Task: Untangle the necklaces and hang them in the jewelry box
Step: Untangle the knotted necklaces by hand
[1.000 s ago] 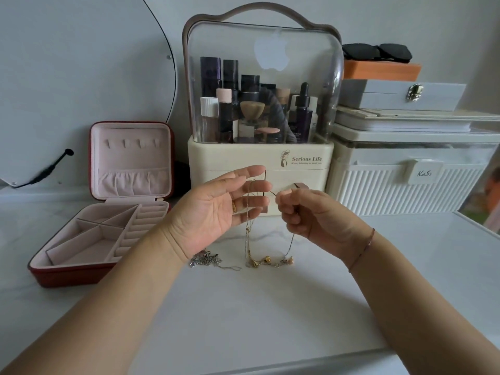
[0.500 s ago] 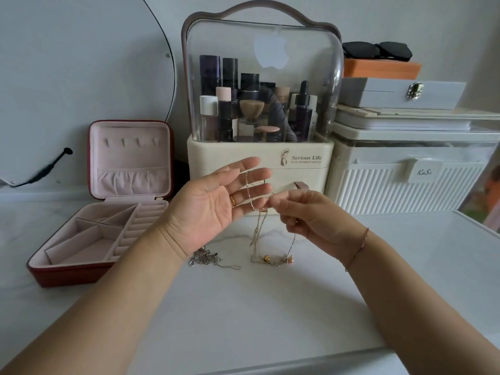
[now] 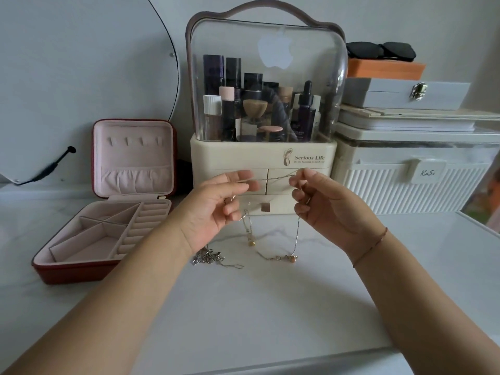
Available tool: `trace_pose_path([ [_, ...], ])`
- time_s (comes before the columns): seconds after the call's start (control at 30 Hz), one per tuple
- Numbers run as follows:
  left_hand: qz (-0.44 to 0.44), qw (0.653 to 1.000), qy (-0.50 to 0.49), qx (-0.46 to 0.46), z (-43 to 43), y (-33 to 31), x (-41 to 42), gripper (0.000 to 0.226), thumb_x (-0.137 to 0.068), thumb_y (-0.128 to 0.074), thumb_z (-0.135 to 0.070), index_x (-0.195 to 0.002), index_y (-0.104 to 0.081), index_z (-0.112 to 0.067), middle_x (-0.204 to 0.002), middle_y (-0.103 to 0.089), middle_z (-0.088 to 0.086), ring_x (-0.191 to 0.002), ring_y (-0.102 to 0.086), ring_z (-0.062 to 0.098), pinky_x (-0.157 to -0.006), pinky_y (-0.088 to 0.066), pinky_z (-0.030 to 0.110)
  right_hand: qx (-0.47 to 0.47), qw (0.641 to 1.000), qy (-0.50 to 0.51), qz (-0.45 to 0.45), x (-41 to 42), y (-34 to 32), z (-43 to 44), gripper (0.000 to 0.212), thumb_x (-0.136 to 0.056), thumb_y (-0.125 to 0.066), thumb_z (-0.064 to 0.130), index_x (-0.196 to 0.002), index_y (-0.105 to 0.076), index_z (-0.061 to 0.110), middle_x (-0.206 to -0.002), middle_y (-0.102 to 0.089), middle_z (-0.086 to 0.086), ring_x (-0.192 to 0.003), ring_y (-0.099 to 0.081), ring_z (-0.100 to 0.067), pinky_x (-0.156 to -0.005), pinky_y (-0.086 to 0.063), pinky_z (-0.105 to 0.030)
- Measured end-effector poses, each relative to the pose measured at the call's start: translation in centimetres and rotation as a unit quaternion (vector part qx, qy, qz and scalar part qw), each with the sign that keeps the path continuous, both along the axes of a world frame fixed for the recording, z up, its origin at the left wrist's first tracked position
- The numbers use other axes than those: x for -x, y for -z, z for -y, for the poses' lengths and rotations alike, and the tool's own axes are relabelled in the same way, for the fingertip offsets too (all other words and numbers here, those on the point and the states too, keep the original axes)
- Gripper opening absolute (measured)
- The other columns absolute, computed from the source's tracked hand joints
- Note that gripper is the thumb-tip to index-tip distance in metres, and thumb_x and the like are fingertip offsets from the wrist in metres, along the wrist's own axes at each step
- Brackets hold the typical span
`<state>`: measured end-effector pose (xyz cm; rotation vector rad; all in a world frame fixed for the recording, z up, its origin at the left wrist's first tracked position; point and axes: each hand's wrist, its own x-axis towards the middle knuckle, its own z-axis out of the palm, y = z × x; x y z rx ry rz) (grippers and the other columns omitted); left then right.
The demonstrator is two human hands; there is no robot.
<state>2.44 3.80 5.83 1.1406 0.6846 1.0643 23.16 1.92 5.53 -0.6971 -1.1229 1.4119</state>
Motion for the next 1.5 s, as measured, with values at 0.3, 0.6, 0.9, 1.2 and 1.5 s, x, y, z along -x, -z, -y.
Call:
trace_pose_path([
  [0.3,-0.119,0.992,-0.036,-0.013,0.1,0.5,-0.2,0.029,-0.084,-0.053,0.011,-0.107,-0.063,-0.004,-0.077,-0.054,0.001,-0.035,-0.025,0.000,-0.033,-0.018,0.013,-0.022,0.997,-0.022,-0.072,0.1,-0.4,0.4,0.013,-0.086,-0.057,0.026,-0.076,-0.065,0.022,-0.087,-0.048,0.005,-0.066,-0.038,-0.007,-0.056,-0.032,-0.016],
  [0.6,-0.239,0.967,-0.072,-0.040,0.0,1.4,-0.5,0.020,-0.094,-0.055,-0.019,-0.093,-0.068,-0.004,-0.079,-0.066,0.004,-0.046,-0.032,0.010,-0.044,-0.031,0.019,-0.037,0.987,-0.022,-0.154,-0.7,-0.8,0.6,0.017,-0.086,-0.054,0.026,-0.075,-0.066,0.023,-0.100,-0.053,-0.001,-0.072,-0.042,-0.009,-0.063,-0.035,-0.018],
  [0.9,-0.213,0.971,-0.091,-0.056,-0.4,1.4,-0.6,0.034,-0.092,-0.058,-0.031,-0.064,-0.052,-0.012,-0.076,-0.061,0.006,-0.062,-0.051,0.013,-0.061,-0.044,0.022,-0.030,0.969,-0.008,-0.245,-2.1,-1.2,0.8,0.022,-0.083,-0.058,0.033,-0.065,-0.062,0.023,-0.105,-0.055,-0.004,-0.077,-0.046,-0.010,-0.069,-0.033,-0.020],
  [1.2,-0.116,0.990,0.008,0.078,0.0,0.9,-0.3,0.025,-0.090,-0.056,-0.006,-0.111,-0.058,0.006,-0.113,-0.065,0.025,-0.091,-0.067,0.035,-0.079,-0.057,0.037,-0.037,0.956,0.033,-0.288,-3.3,-1.4,1.0,0.017,-0.078,-0.063,0.034,-0.066,-0.063,0.023,-0.108,-0.054,-0.006,-0.078,-0.046,-0.011,-0.067,-0.035,-0.021],
  [1.5,0.051,0.989,-0.009,0.136,-0.5,0.7,0.0,0.014,-0.088,-0.052,0.007,-0.080,-0.054,-0.004,-0.090,-0.067,0.020,-0.072,-0.070,0.020,-0.066,-0.057,0.024,-0.031,0.954,0.041,-0.297,-3.5,-1.3,0.8,0.015,-0.079,-0.064,0.032,-0.067,-0.061,0.022,-0.105,-0.055,-0.007,-0.076,-0.046,-0.012,-0.065,-0.035,-0.020],
])
